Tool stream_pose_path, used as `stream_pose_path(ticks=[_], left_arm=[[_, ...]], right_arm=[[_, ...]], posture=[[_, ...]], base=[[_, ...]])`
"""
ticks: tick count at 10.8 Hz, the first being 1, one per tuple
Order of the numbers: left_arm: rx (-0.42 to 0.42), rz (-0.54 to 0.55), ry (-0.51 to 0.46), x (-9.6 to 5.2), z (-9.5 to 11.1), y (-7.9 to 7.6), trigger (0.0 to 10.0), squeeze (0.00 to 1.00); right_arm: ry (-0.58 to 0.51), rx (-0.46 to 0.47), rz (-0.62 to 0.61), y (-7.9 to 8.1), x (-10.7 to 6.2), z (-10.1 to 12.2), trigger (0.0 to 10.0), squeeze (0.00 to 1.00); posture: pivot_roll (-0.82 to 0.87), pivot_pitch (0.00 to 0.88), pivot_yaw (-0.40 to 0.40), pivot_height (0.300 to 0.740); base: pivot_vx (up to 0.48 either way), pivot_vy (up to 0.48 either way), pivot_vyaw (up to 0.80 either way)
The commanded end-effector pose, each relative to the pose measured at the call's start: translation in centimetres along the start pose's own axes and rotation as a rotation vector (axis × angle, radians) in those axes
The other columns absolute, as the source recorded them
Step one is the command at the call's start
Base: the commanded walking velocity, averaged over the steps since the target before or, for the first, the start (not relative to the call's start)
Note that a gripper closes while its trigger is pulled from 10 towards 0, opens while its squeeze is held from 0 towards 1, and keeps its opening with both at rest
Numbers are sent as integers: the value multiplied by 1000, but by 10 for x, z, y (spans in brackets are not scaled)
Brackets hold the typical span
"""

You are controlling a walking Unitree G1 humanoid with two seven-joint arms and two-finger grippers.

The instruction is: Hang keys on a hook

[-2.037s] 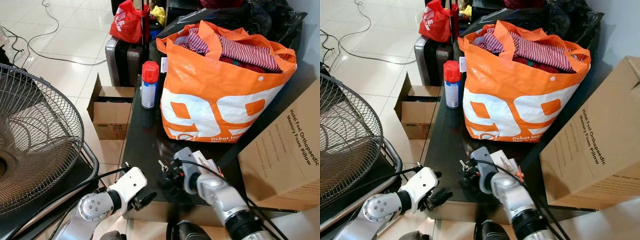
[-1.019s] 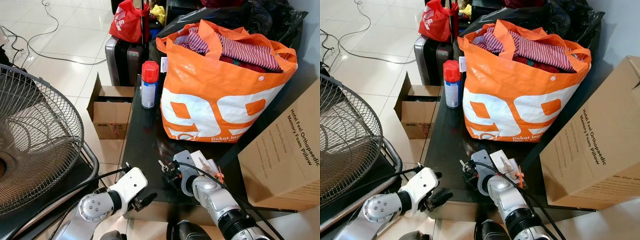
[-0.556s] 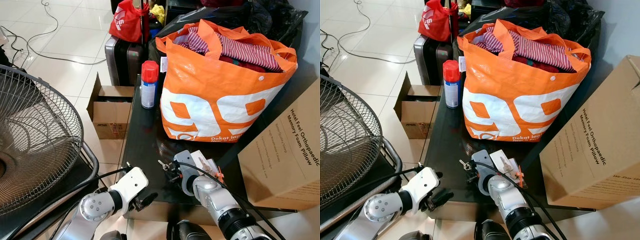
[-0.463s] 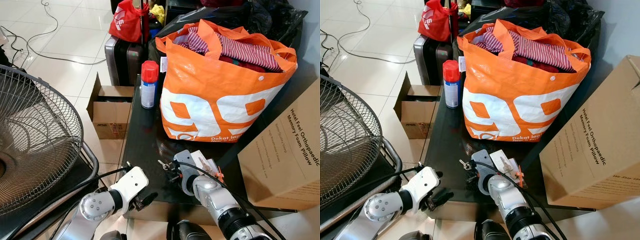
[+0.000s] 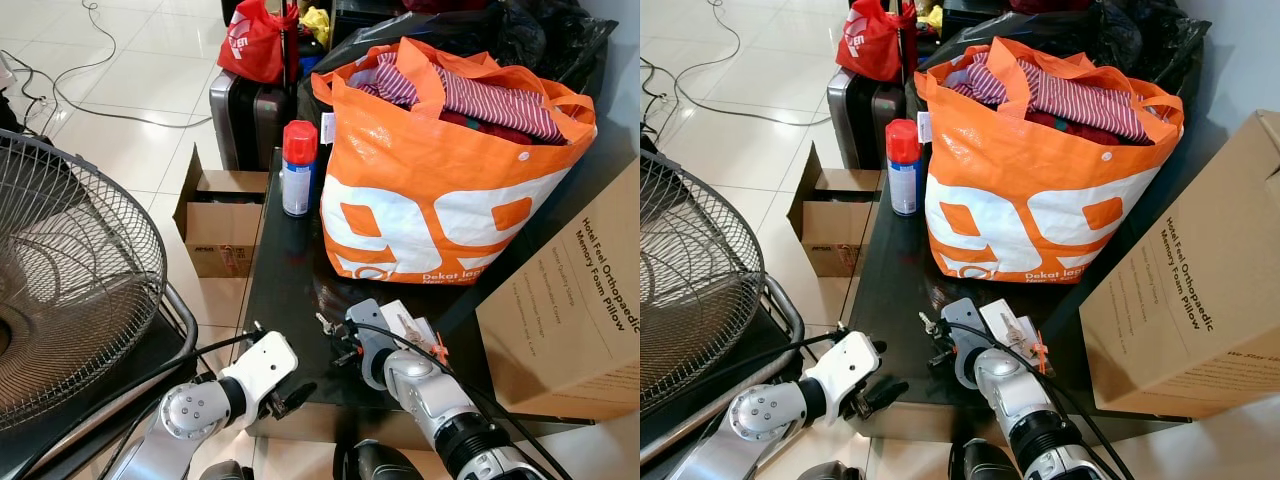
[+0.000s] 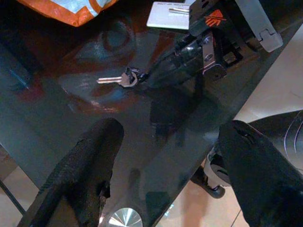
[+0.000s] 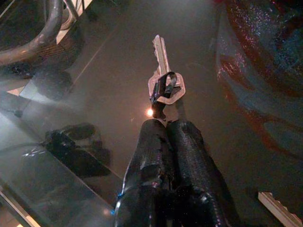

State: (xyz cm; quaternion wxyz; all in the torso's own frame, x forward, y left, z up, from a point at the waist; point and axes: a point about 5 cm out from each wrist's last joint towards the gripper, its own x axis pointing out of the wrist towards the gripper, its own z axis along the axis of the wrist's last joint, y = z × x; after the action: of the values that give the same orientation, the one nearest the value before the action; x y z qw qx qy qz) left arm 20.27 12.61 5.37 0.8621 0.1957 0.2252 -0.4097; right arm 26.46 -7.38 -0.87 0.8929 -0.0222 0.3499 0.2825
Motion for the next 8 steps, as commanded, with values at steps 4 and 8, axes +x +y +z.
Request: stream_pose_path(ticks=[4, 8], left_arm=[[3, -12, 0, 2, 1, -1, 10000, 0], [3, -13, -2, 2, 2, -1, 10000, 0]], right_arm=[[10, -29, -13, -12, -4, -2, 10000, 0], [-73, 2, 99, -5, -9, 8, 10000, 1000]], posture=[[18, 139, -86, 740], [15, 144, -85, 740]], base=[[0, 0, 0], [0, 0, 0]])
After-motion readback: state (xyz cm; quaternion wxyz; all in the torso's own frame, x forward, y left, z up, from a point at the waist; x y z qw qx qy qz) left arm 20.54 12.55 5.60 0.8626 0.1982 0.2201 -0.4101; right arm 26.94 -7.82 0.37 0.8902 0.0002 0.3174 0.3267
